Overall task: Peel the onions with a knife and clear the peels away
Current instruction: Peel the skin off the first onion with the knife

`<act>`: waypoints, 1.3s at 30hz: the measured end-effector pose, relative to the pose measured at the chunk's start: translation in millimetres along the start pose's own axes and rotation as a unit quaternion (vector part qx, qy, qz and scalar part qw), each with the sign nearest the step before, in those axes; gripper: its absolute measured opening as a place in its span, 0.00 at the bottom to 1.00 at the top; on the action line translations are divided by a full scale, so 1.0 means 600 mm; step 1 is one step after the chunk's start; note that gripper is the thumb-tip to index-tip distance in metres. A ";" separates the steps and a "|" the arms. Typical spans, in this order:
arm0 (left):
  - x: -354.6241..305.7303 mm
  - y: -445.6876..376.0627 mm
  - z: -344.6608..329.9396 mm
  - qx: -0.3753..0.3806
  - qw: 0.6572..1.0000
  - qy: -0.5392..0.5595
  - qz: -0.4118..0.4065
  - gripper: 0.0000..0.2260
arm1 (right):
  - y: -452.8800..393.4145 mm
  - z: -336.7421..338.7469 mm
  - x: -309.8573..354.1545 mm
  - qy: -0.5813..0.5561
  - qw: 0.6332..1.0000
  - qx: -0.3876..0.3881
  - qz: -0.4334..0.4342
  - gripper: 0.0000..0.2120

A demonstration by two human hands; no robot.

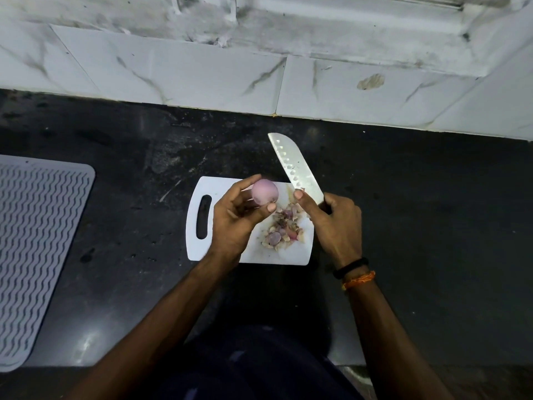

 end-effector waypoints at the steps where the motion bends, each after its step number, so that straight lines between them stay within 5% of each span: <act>1: 0.001 0.001 -0.003 0.010 1.000 0.016 0.006 0.25 | -0.001 0.003 0.000 0.011 1.000 -0.003 0.000 0.31; 8: 0.007 -0.001 -0.023 0.066 0.991 0.112 0.036 0.24 | -0.007 -0.014 0.010 0.077 0.996 0.044 0.028 0.19; 16: 0.004 0.002 -0.032 0.087 0.971 0.208 0.073 0.22 | -0.011 -0.019 0.010 0.037 0.998 0.042 0.025 0.33; 26: 0.008 0.007 -0.050 0.143 0.944 0.283 0.096 0.25 | -0.004 -0.016 0.020 0.038 0.997 0.043 0.055 0.24; 31: 0.004 0.011 -0.048 0.133 0.949 0.271 0.089 0.26 | -0.001 -0.017 0.030 0.048 0.995 0.042 0.070 0.34; 39: 0.008 0.009 -0.039 0.121 0.955 0.262 0.073 0.31 | 0.001 -0.014 0.032 0.051 0.995 0.044 0.078 0.34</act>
Point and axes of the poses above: each hand's wrist, its own y-axis away from the middle knuckle, its own z-axis out of the back of the hand, x = y × z, the point moved 8 cm from there along -y, towards the middle knuckle, and after that the axes turned 6 degrees about x, right-handed, at the moved point
